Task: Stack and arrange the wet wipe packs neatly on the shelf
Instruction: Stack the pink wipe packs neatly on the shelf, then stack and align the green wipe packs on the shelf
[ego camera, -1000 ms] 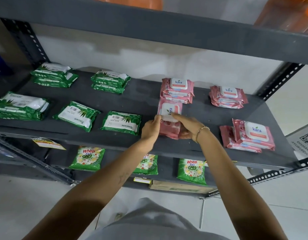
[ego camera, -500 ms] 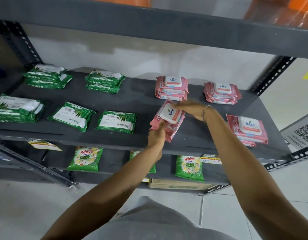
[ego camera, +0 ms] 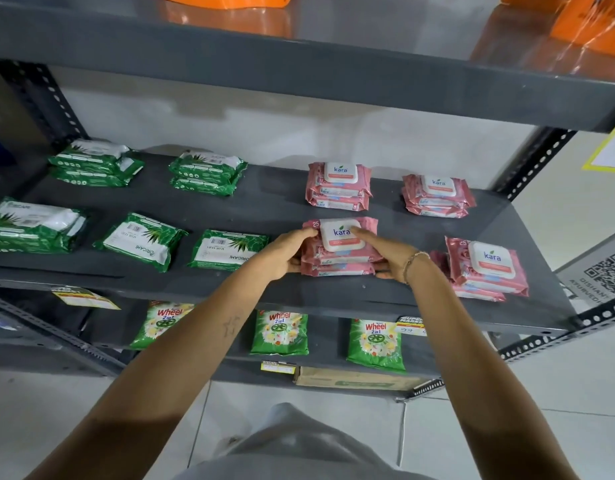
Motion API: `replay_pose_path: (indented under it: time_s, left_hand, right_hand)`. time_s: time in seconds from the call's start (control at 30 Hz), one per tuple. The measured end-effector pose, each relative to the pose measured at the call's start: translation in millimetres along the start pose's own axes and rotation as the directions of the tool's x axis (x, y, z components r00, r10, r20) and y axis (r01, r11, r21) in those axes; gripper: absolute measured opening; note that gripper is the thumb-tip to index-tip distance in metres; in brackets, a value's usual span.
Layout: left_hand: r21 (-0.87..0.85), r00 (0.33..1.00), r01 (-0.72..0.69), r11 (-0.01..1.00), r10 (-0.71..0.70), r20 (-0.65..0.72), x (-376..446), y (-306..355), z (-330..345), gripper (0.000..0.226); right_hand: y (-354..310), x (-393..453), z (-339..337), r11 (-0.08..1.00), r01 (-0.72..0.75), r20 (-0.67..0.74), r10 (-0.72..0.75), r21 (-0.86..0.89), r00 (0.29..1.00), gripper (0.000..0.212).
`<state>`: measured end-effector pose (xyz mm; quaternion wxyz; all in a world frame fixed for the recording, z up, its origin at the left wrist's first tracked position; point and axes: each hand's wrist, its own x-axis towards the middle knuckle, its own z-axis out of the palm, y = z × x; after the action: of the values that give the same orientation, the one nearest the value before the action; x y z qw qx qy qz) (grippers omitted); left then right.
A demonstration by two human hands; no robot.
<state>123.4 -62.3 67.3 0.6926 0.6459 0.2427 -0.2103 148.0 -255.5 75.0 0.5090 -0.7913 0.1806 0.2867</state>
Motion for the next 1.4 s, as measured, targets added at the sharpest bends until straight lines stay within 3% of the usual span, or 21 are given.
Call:
replay_pose_path:
  time_s: [0.1, 0.37, 0.57, 0.73, 0.97, 1.1, 1.17, 1.23, 1.27, 1.33, 1.4]
  left_hand:
    - [0.046, 0.999, -0.034, 0.998, 0.032, 0.035, 2.9, -0.6, -0.9, 0.02]
    - [0.069, 0.989, -0.087, 0.994, 0.078, 0.123, 0.9, -6.5, 2.3, 0.024]
    - [0.074, 0.989, -0.083, 0.994, 0.073, 0.129, 1.3, -6.3, 2.1, 0.027]
    - [0.091, 0.988, -0.098, 0.991, 0.086, 0.126, 2.9, -5.2, 2.3, 0.028]
    - [0.121, 0.989, -0.103, 0.987, 0.089, 0.118, -1.3, -4.9, 2.7, 0.038]
    - [0.17, 0.993, -0.097, 0.981, 0.083, 0.088, -2.1, -4.5, 2.8, 0.046]
    - [0.348, 0.988, -0.144, 0.926, 0.151, 0.007, -7.2, -2.1, 2.6, 0.06]
    - [0.562, 0.93, -0.22, 0.797, 0.345, -0.125, -20.8, -1.3, -2.9, 0.063]
    - [0.599, 0.873, -0.286, 0.748, 0.461, -0.159, -28.6, -2.1, -9.2, 0.057]
    - [0.587, 0.714, -0.483, 0.65, 0.68, -0.165, -43.7, -11.4, -31.0, 0.041]
    - [0.662, 0.486, -0.577, 0.478, 0.853, -0.192, -51.4, -32.2, -63.9, 0.03]
  right_hand:
    - [9.8, -5.4, 5.3, 0.999, 0.003, -0.044, -0.002, 0.032, 0.999, 0.082]
    - [20.3, -3.9, 0.4, 0.997, 0.007, -0.021, -0.005, 0.075, 1.0, 0.076]
    - [16.8, -3.2, -0.7, 0.998, 0.021, -0.014, -0.02, 0.052, 1.0, 0.092]
    - [18.9, -2.2, -0.7, 0.997, 0.005, 0.001, -0.005, 0.081, 1.0, 0.094]
    - [18.1, -6.3, -0.6, 0.996, -0.024, 0.008, 0.023, 0.087, 1.0, 0.06]
    - [17.5, -11.1, -2.6, 0.998, -0.029, 0.012, 0.028, 0.055, 1.0, 0.07]
    - [14.7, -14.2, -6.0, 1.0, -0.012, -0.013, 0.012, 0.026, 1.0, 0.088]
    - [8.9, -20.9, -9.9, 0.998, -0.01, -0.138, 0.0, -0.07, 0.99, 0.111]
    - [3.7, -27.0, -10.5, 0.992, 0.022, -0.204, -0.048, -0.128, 0.978, 0.112]
    - [-9.0, -40.1, -7.1, 0.972, 0.173, -0.299, -0.215, -0.16, 0.93, 0.088]
    - [-20.8, -49.6, 1.6, 0.906, 0.391, -0.411, -0.423, -0.162, 0.808, 0.059]
